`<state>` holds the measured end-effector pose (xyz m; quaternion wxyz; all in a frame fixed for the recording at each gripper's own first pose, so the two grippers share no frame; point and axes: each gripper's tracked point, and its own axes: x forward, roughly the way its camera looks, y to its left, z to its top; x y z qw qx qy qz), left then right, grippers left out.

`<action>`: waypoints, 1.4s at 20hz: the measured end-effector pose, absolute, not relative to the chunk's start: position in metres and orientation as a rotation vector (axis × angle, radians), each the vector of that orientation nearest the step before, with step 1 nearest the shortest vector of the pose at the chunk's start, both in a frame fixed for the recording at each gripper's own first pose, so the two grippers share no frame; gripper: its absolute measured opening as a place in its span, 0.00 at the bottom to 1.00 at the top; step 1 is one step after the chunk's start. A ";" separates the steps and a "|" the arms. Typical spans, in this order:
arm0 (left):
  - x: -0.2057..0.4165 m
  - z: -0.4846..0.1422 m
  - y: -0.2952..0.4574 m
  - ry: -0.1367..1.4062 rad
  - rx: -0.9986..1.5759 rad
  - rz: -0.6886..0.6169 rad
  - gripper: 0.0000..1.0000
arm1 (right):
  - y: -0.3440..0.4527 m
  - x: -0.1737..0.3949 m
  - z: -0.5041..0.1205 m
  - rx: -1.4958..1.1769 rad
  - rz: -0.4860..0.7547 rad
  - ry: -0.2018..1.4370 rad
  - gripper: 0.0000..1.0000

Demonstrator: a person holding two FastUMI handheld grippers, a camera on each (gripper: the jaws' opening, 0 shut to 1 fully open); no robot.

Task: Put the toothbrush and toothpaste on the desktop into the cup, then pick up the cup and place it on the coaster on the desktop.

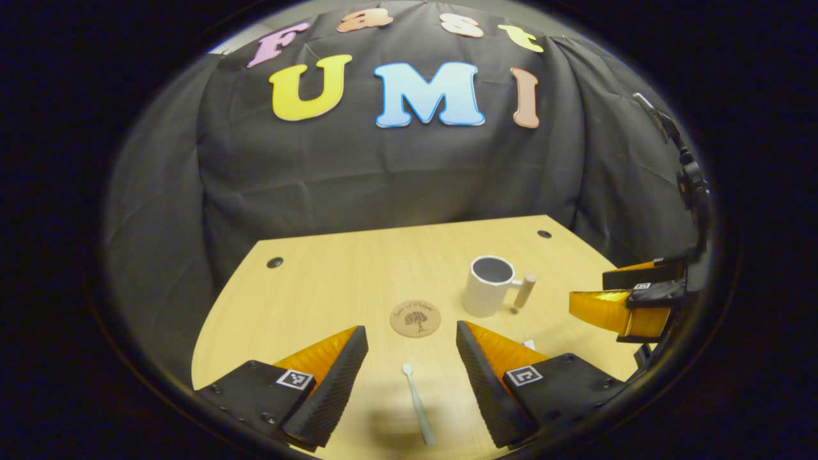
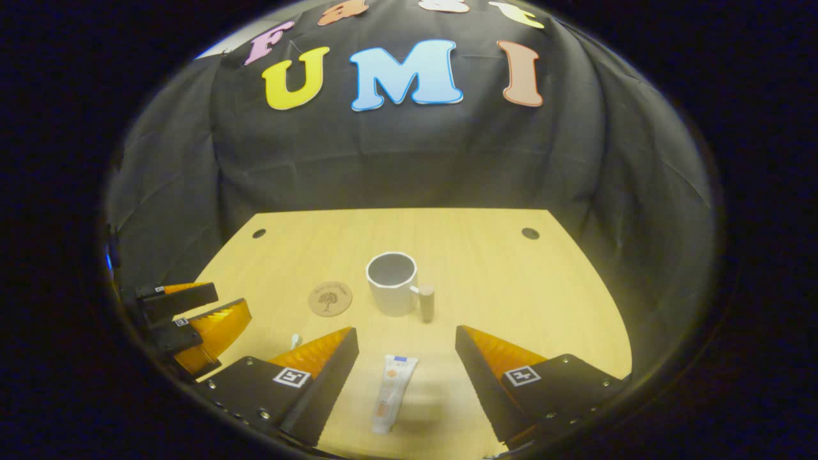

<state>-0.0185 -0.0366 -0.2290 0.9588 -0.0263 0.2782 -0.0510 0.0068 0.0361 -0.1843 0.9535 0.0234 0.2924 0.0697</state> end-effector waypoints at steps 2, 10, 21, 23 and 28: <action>-0.024 -0.253 -0.039 0.621 -0.057 -0.108 0.94 | 0.040 0.003 -0.198 0.053 0.141 0.650 0.93; -0.043 -0.334 -0.047 0.838 -0.072 -0.123 0.95 | 0.045 -0.006 -0.276 0.096 0.133 0.890 0.94; -0.055 -0.396 -0.040 1.026 -0.100 -0.079 0.96 | 0.054 -0.002 -0.326 0.104 0.124 1.048 0.91; -0.056 -0.403 -0.040 1.049 -0.096 -0.072 0.96 | 0.056 0.000 -0.333 0.093 0.123 1.067 0.89; -0.055 -0.408 -0.040 1.053 -0.086 -0.057 0.95 | 0.057 -0.005 -0.349 0.056 0.121 1.132 0.72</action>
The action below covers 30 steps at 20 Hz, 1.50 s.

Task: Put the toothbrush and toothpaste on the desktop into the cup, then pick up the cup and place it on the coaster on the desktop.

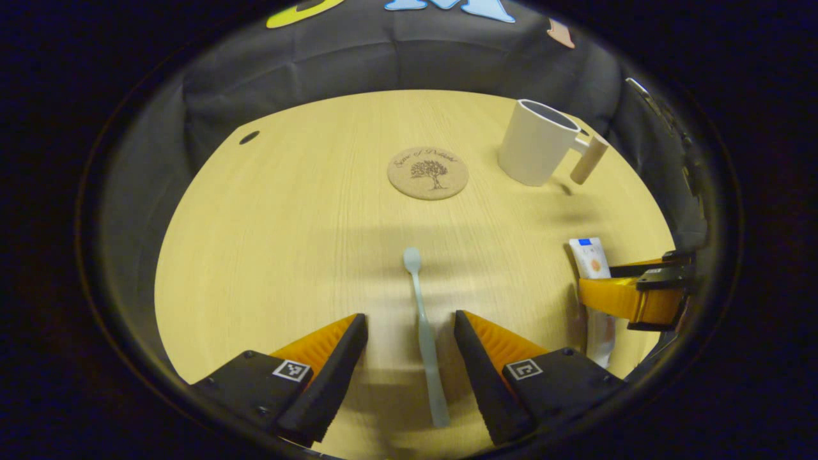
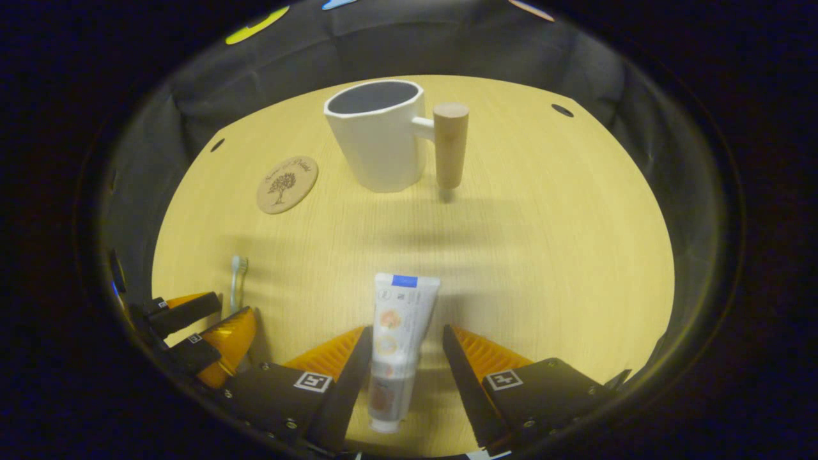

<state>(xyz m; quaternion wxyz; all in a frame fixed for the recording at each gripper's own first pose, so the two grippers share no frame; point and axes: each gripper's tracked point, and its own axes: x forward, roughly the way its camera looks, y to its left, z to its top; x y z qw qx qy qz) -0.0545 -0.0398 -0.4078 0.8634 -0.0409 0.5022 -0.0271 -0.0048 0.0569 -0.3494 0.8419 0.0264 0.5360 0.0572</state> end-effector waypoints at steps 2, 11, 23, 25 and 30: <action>-0.053 -0.409 -0.038 1.050 -0.089 -0.046 0.89 | 0.055 -0.007 -0.354 0.024 0.111 1.125 0.75; -0.047 -0.410 -0.036 1.033 -0.064 -0.014 0.28 | 0.052 -0.010 -0.351 0.026 0.092 1.148 0.36; -0.042 -0.408 -0.038 1.016 -0.006 -0.020 0.08 | 0.054 -0.007 -0.349 0.202 0.107 1.148 0.19; -0.042 -0.405 -0.037 1.001 -0.012 -0.021 0.08 | 0.053 -0.007 -0.348 0.205 0.112 1.139 0.19; -0.038 -0.388 -0.030 0.956 0.001 -0.011 0.07 | 0.051 0.001 -0.323 0.262 0.121 1.072 0.19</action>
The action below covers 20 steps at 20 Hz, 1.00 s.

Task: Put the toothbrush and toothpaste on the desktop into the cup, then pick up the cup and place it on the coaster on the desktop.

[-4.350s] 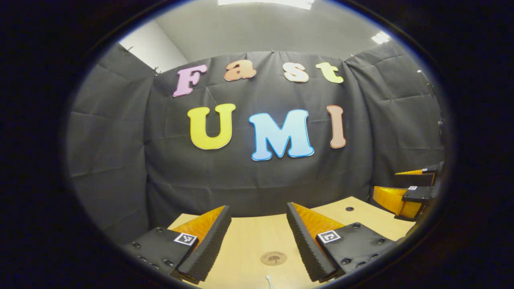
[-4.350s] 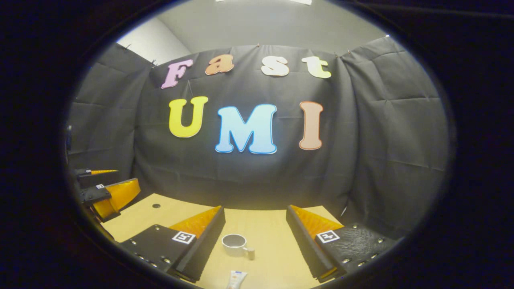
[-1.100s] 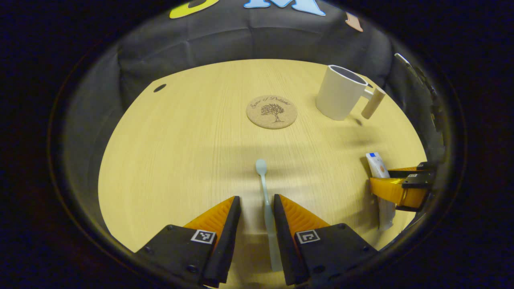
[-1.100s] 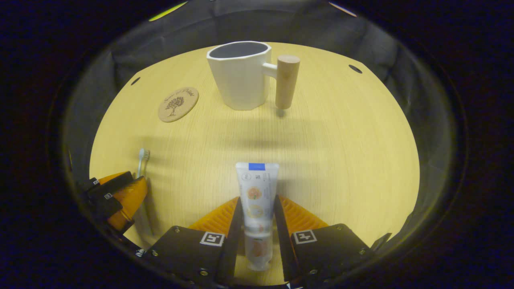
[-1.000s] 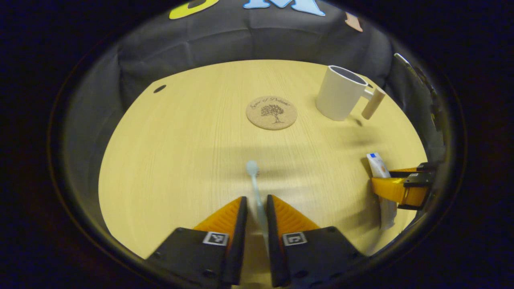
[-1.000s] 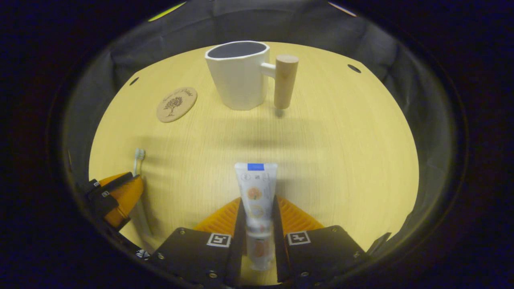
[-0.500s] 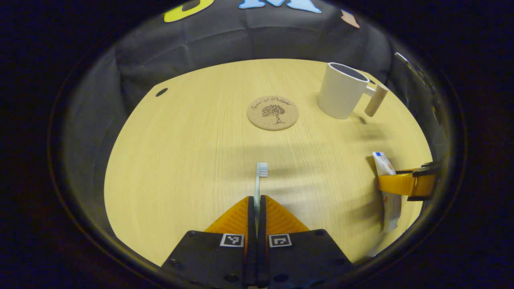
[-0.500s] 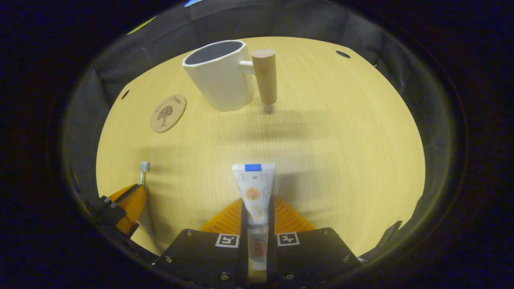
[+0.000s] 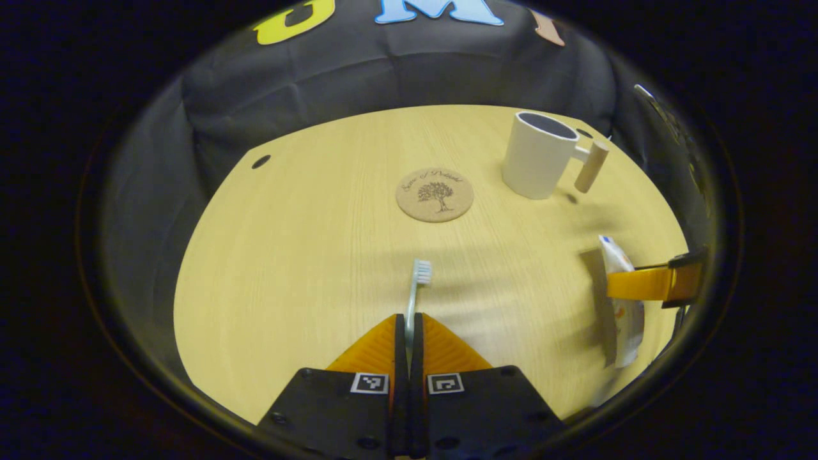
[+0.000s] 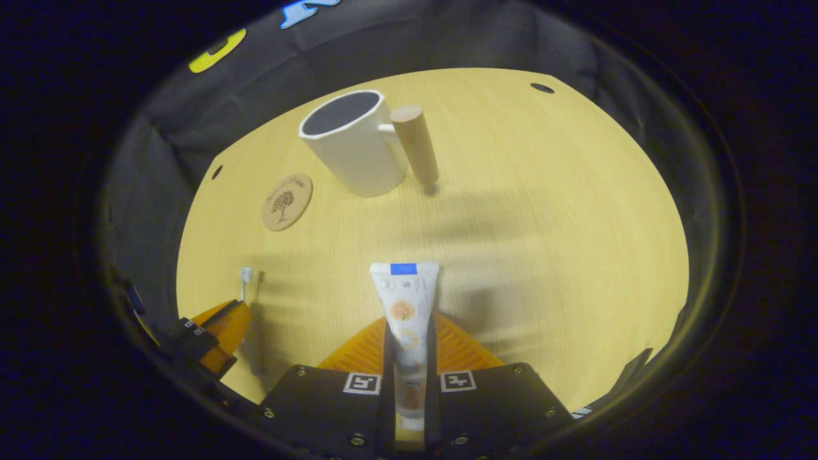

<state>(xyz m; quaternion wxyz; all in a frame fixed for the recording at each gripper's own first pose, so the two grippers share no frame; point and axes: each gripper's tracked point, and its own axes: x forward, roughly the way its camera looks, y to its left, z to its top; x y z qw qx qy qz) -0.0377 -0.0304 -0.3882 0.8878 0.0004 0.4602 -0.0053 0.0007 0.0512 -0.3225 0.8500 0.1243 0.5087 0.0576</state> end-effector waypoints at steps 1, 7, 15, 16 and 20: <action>-0.037 -0.387 -0.031 0.949 -0.002 -0.009 0.08 | 0.051 0.003 -0.315 0.272 0.123 1.056 0.19; -0.028 -0.361 -0.025 0.888 -0.013 0.000 0.08 | 0.047 0.019 -0.274 0.321 0.136 0.969 0.19; -0.012 -0.329 -0.021 0.821 -0.024 0.002 0.07 | 0.052 0.054 -0.218 0.369 0.164 0.841 0.19; -0.011 -0.328 -0.021 0.816 -0.023 0.003 0.07 | 0.052 0.060 -0.211 0.373 0.164 0.826 0.19; -0.005 -0.320 -0.018 0.798 -0.014 -0.001 0.08 | 0.052 0.087 -0.187 0.397 0.165 0.767 0.19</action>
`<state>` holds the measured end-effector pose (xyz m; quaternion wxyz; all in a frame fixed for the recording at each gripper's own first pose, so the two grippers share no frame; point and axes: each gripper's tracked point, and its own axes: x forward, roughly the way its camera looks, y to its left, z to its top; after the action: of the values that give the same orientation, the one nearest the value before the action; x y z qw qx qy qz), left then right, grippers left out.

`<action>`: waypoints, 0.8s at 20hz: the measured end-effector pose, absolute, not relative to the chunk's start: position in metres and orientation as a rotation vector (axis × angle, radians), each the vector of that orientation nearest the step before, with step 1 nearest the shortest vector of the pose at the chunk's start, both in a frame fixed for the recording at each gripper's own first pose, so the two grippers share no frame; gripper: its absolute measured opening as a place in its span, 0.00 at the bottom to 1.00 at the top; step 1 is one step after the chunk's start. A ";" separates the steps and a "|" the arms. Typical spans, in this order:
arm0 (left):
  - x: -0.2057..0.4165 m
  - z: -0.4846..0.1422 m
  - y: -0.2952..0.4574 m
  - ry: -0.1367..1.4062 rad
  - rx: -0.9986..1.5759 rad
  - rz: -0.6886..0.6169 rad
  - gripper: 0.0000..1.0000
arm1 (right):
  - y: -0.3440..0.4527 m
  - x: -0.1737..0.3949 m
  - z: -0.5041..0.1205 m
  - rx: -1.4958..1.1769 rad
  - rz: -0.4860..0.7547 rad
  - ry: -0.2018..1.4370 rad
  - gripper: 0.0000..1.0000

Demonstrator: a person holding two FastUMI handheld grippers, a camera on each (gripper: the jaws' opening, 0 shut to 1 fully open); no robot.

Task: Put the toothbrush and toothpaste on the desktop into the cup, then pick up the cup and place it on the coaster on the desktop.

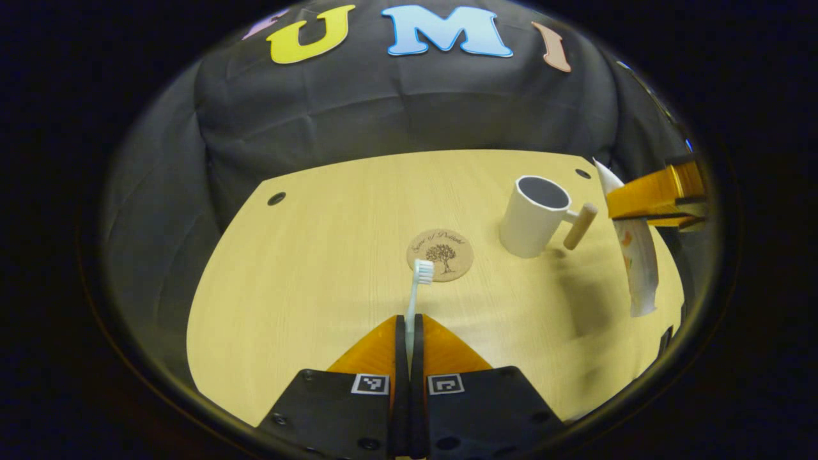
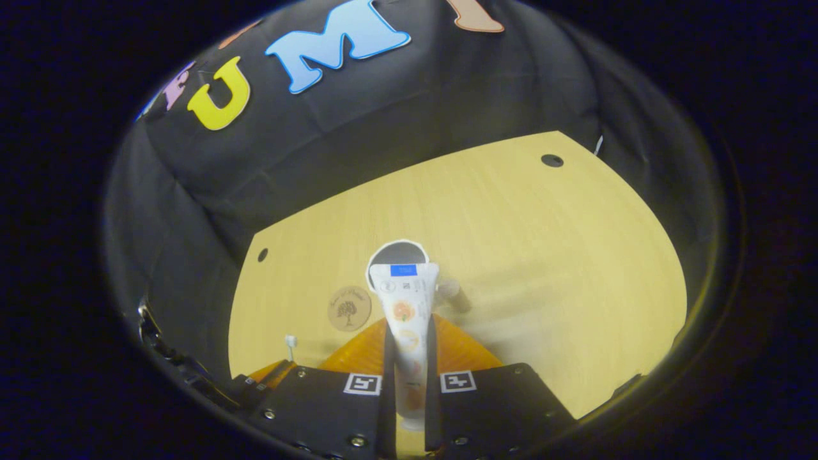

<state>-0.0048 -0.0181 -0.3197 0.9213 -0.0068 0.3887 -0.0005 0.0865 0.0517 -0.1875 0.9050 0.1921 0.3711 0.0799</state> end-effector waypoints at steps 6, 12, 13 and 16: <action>0.000 -0.316 -0.014 0.791 0.016 -0.009 0.08 | 0.052 0.130 -0.157 0.447 0.155 0.696 0.19; 0.006 -0.310 -0.013 0.781 0.042 -0.026 0.08 | 0.051 0.176 -0.138 0.502 0.134 0.634 0.19; 0.006 -0.310 -0.014 0.781 0.043 -0.028 0.08 | 0.050 0.182 -0.136 0.513 0.128 0.626 0.19; 0.009 -0.311 -0.009 0.785 0.039 -0.026 0.08 | 0.048 0.197 -0.137 0.543 0.110 0.608 0.19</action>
<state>0.0086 -0.0095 -0.3109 0.9236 0.0190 0.3826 -0.0126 0.1974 0.0475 -0.1375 0.9166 0.2640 0.2955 0.0537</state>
